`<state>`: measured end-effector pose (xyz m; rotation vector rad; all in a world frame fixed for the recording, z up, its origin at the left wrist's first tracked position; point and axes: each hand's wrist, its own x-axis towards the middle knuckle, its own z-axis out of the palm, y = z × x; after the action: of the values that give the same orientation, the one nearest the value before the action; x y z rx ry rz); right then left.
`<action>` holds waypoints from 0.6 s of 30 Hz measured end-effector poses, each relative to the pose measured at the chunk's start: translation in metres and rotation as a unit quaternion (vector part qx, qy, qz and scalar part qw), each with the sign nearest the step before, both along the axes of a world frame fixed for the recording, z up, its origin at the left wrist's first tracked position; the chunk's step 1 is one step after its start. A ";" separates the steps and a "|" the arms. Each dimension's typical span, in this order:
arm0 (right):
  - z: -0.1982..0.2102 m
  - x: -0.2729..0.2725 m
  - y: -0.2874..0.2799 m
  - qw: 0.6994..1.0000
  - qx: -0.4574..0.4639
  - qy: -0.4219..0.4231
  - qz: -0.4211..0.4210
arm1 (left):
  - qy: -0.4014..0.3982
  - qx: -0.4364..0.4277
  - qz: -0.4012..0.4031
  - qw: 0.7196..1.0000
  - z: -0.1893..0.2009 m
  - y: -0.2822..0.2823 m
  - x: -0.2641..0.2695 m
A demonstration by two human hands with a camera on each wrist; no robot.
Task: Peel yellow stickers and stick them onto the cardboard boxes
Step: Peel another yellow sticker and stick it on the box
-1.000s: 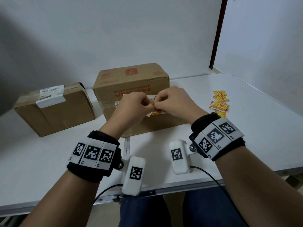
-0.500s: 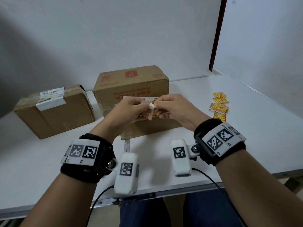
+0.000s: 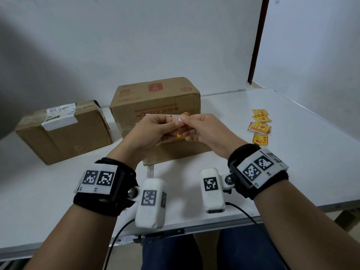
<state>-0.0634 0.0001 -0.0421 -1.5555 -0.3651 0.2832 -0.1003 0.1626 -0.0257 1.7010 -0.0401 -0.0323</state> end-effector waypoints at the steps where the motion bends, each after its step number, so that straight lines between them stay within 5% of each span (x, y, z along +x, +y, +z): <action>1: -0.001 0.000 0.000 1.000 0.004 0.001 0.007 | 0.001 -0.002 0.001 1.000 0.000 0.000 0.000; 10: 0.000 0.000 -0.009 0.998 -0.023 -0.004 0.059 | 0.086 -0.018 -0.053 0.995 0.006 0.010 0.003; 18: 0.007 -0.002 -0.008 0.982 -0.144 -0.101 0.064 | 0.118 0.010 -0.086 0.989 0.007 0.020 0.001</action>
<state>-0.0654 -0.0079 -0.0349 -1.8558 -0.6064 0.2882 -0.0990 0.1831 -0.0187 1.7003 -0.0103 -0.3640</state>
